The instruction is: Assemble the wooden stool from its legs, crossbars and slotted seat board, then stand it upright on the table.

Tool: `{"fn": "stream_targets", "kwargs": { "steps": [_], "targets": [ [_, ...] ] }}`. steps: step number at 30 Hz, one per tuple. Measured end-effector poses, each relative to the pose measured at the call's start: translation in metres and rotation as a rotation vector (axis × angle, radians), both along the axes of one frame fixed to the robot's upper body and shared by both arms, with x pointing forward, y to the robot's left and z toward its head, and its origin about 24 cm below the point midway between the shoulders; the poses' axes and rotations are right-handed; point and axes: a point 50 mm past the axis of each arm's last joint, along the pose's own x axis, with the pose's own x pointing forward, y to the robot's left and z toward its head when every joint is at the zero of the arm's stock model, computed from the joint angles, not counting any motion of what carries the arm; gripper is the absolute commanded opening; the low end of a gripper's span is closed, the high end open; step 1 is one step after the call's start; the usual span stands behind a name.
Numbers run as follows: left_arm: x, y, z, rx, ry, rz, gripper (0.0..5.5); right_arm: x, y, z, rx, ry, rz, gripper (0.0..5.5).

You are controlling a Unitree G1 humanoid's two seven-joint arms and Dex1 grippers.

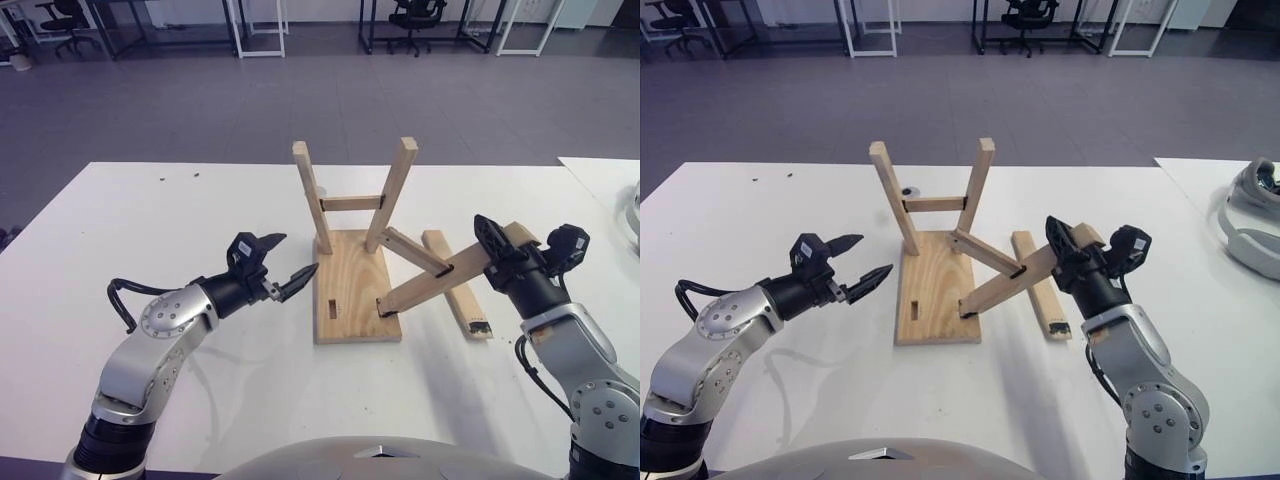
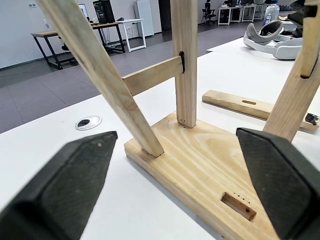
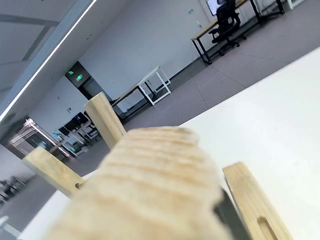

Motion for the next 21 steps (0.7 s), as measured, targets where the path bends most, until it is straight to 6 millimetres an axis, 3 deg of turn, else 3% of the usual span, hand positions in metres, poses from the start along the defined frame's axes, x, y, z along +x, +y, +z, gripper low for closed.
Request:
{"fn": "stream_targets", "kwargs": {
  "steps": [6,9,13,15,17,21],
  "targets": [
    [0.001,0.0,0.0,-0.002,-0.005,0.015,4.38,0.012,0.013,0.017,-0.3,-0.083,0.02,1.07],
    [0.003,-0.001,-0.001,0.006,-0.012,0.033,4.38,0.016,0.024,0.006,-0.451,-0.051,0.076,1.1],
    [0.004,-0.006,-0.001,-0.004,-0.014,0.018,4.38,0.019,0.029,0.002,-0.489,-0.085,0.094,1.13],
    [0.004,-0.007,-0.001,-0.002,-0.015,0.019,4.38,0.022,0.028,-0.002,-0.489,-0.075,0.086,1.69],
    [0.006,-0.005,-0.003,0.004,-0.013,0.027,4.38,0.022,0.022,-0.022,-0.463,0.037,0.087,2.06],
    [0.01,-0.005,-0.007,0.014,-0.012,0.05,4.38,0.024,0.03,0.009,-0.374,-0.124,0.107,2.89]
  ]
}}
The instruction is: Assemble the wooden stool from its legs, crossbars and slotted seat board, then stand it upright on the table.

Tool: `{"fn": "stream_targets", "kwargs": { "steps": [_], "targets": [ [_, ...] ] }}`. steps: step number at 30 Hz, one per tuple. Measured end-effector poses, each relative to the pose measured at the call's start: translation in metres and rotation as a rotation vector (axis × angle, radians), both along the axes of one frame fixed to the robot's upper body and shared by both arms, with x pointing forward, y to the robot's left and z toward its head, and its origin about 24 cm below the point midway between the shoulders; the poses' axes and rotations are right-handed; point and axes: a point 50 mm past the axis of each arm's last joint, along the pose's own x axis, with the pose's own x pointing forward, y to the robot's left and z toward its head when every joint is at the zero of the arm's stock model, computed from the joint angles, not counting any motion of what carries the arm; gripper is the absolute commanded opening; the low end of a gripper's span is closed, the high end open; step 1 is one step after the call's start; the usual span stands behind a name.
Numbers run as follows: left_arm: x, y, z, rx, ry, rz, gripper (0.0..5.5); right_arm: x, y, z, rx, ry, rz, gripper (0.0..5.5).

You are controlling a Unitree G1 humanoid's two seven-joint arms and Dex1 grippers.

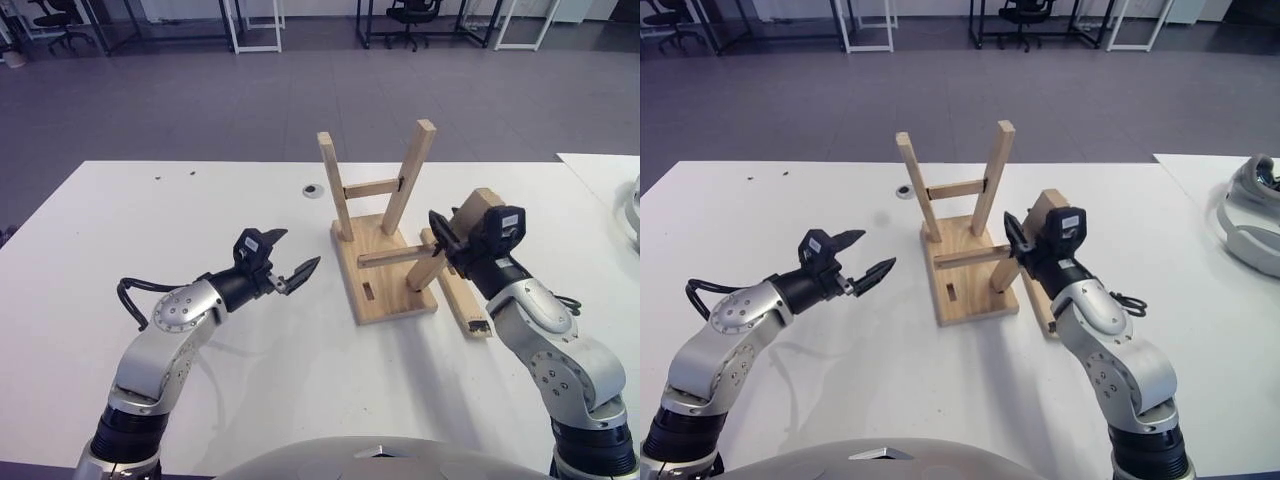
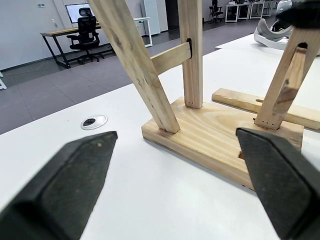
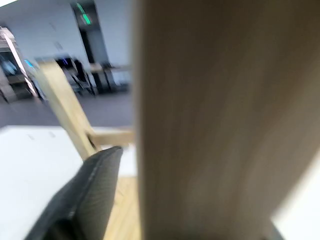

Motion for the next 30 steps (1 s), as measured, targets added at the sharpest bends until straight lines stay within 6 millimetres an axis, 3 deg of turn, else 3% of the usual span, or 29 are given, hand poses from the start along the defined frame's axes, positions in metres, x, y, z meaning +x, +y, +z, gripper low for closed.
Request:
{"fn": "stream_targets", "kwargs": {
  "steps": [5,8,9,10,12,15,17,20,25,30],
  "targets": [
    [0.001,0.001,0.0,-0.005,-0.006,0.007,4.38,-0.001,-0.015,0.06,0.107,-0.242,0.042,4.0],
    [0.001,0.002,0.0,-0.006,-0.009,0.014,4.38,0.004,-0.043,0.084,0.125,-0.305,0.0,4.59],
    [0.001,0.002,0.0,-0.005,-0.009,0.015,4.38,0.01,-0.058,0.081,0.118,-0.266,-0.056,4.85],
    [0.002,0.001,0.0,-0.006,-0.01,0.016,4.38,0.016,-0.069,0.065,0.08,-0.172,-0.106,5.13],
    [0.003,0.001,0.0,-0.006,-0.011,0.019,4.38,0.016,-0.081,0.013,-0.026,0.061,-0.158,5.37],
    [0.006,0.001,0.0,0.0,-0.019,0.024,4.38,-0.007,-0.075,-0.069,-0.104,0.428,-0.083,5.37],
    [0.007,0.002,-0.001,0.006,-0.018,0.029,4.38,-0.019,-0.072,-0.096,-0.122,0.565,-0.047,5.37],
    [0.007,0.001,-0.001,0.007,-0.017,0.029,4.38,-0.022,-0.071,-0.112,-0.169,0.63,-0.049,4.87],
    [0.009,0.001,0.0,0.011,-0.023,0.025,4.38,-0.02,-0.068,-0.117,-0.309,0.614,-0.038,3.87],
    [0.012,0.0,0.005,0.004,-0.041,0.029,4.38,-0.012,-0.063,-0.119,-0.342,0.604,-0.039,2.94]
  ]
}}
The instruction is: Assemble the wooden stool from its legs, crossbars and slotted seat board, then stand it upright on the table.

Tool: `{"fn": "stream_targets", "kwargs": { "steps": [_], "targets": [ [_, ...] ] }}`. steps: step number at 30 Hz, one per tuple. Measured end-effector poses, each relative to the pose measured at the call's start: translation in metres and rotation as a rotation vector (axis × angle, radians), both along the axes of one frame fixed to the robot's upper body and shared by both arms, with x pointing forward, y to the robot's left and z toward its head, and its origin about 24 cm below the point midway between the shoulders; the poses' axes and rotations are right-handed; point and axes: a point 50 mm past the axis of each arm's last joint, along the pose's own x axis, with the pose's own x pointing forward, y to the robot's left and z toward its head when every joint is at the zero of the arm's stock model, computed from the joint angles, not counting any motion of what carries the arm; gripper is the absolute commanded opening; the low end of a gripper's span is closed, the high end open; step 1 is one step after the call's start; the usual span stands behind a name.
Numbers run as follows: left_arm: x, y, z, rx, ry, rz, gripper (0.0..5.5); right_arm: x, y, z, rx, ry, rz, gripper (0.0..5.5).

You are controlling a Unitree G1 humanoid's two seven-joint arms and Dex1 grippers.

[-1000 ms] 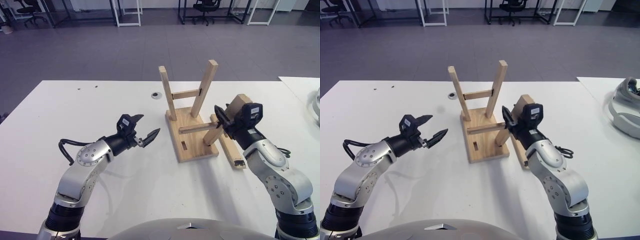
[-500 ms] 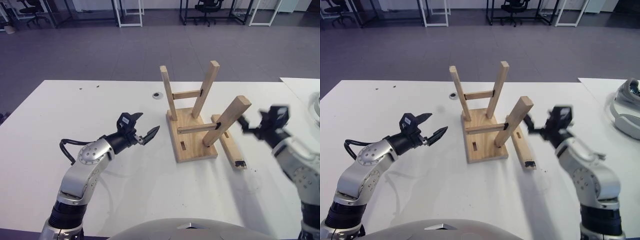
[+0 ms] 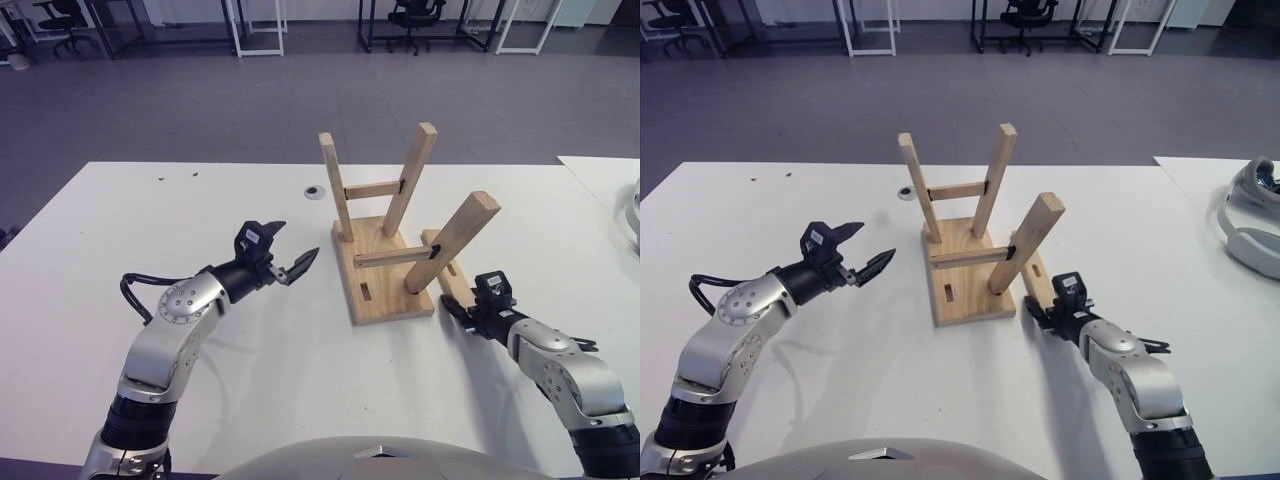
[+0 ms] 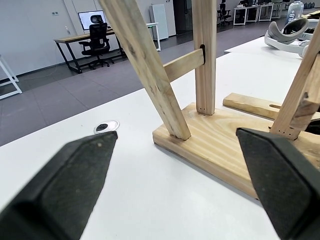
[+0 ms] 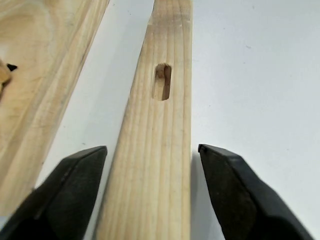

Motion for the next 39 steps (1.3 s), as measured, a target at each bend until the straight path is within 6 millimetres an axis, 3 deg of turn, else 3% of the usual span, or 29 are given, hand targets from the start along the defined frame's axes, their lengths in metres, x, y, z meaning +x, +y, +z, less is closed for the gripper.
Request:
{"fn": "stream_targets", "kwargs": {
  "steps": [5,8,10,11,12,13,15,17,19,21,23,39],
  "targets": [
    [0.009,0.002,0.015,-0.039,-0.058,0.024,4.38,0.006,0.0,-0.002,-0.011,-0.006,-0.015,2.11],
    [0.02,0.005,0.041,-0.144,-0.122,0.048,4.38,0.015,-0.016,0.003,-0.034,-0.104,-0.117,2.07],
    [0.03,0.003,0.072,-0.29,-0.179,0.043,4.38,0.038,-0.03,0.041,-0.045,-0.336,-0.183,2.07],
    [0.034,-0.004,0.097,-0.441,-0.208,0.001,4.38,0.059,-0.034,0.093,-0.065,-0.591,-0.179,2.07],
    [0.036,-0.007,0.107,-0.528,-0.195,-0.028,4.38,0.066,-0.031,0.124,-0.091,-0.729,-0.135,2.07],
    [0.038,-0.008,0.113,-0.61,-0.172,-0.052,4.57,0.069,-0.027,0.141,-0.115,-0.805,-0.08,2.07],
    [0.042,-0.015,0.137,-0.799,-0.127,-0.152,4.83,0.073,-0.007,0.178,-0.18,-0.954,0.095,2.07],
    [0.045,-0.029,0.177,-0.972,-0.105,-0.317,5.01,0.068,0.041,0.232,-0.217,-1.181,0.388,2.07],
    [0.045,-0.032,0.2,-1.046,-0.093,-0.392,5.01,0.056,0.078,0.257,-0.189,-1.304,0.6,2.07],
    [0.043,-0.035,0.21,-1.079,-0.075,-0.449,5.04,0.051,0.098,0.257,-0.146,-1.313,0.718,2.07],
    [0.042,-0.038,0.214,-1.087,-0.059,-0.48,4.74,0.051,0.106,0.253,-0.114,-1.297,0.768,2.07],
    [0.04,-0.041,0.217,-0.99,-0.13,-0.471,2.23,0.048,0.111,0.252,-0.048,-1.283,0.811,2.07]
  ]
}}
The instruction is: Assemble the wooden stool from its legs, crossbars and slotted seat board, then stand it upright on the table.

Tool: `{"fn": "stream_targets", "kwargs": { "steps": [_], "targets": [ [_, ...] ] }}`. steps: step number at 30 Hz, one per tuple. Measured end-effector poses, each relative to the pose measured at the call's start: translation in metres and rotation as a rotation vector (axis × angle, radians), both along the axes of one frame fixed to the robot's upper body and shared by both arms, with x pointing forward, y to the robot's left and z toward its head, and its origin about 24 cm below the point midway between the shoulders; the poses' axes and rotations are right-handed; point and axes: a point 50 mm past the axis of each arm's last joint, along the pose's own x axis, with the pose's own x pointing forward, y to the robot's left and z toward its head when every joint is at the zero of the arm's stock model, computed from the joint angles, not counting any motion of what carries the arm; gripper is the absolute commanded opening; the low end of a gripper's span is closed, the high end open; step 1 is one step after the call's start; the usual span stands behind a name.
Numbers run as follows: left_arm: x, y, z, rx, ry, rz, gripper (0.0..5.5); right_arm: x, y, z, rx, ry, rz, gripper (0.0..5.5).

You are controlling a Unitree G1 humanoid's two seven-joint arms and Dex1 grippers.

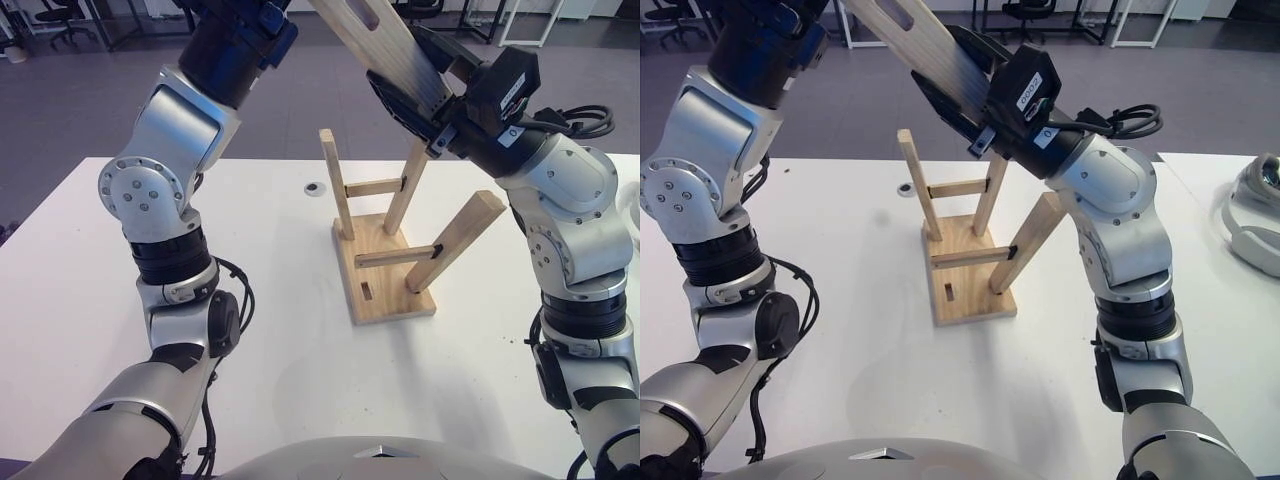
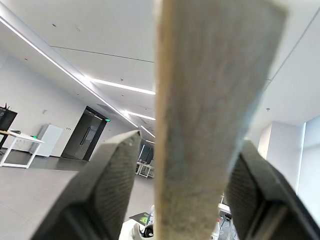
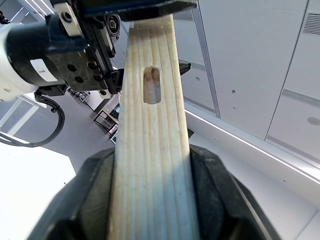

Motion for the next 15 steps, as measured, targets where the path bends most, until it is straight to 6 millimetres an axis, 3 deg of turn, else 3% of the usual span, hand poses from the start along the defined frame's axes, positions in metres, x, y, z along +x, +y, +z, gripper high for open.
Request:
{"fn": "stream_targets", "kwargs": {
  "steps": [6,9,15],
  "targets": [
    [-0.0004,-0.0009,0.0007,0.01,-0.035,0.025,1.19,-0.0003,0.0007,-0.0002,0.006,0.01,0.0,2.07],
    [0.0007,-0.0015,0.0004,0.022,-0.044,0.048,1.07,0.0005,0.0006,-0.0007,0.007,0.017,-0.007,2.07],
    [0.0082,0.0049,-0.0049,0.05,-0.022,0.118,1.03,-0.0008,0.0018,0.0005,0.036,0.022,-0.002,3.41]
  ]
}}
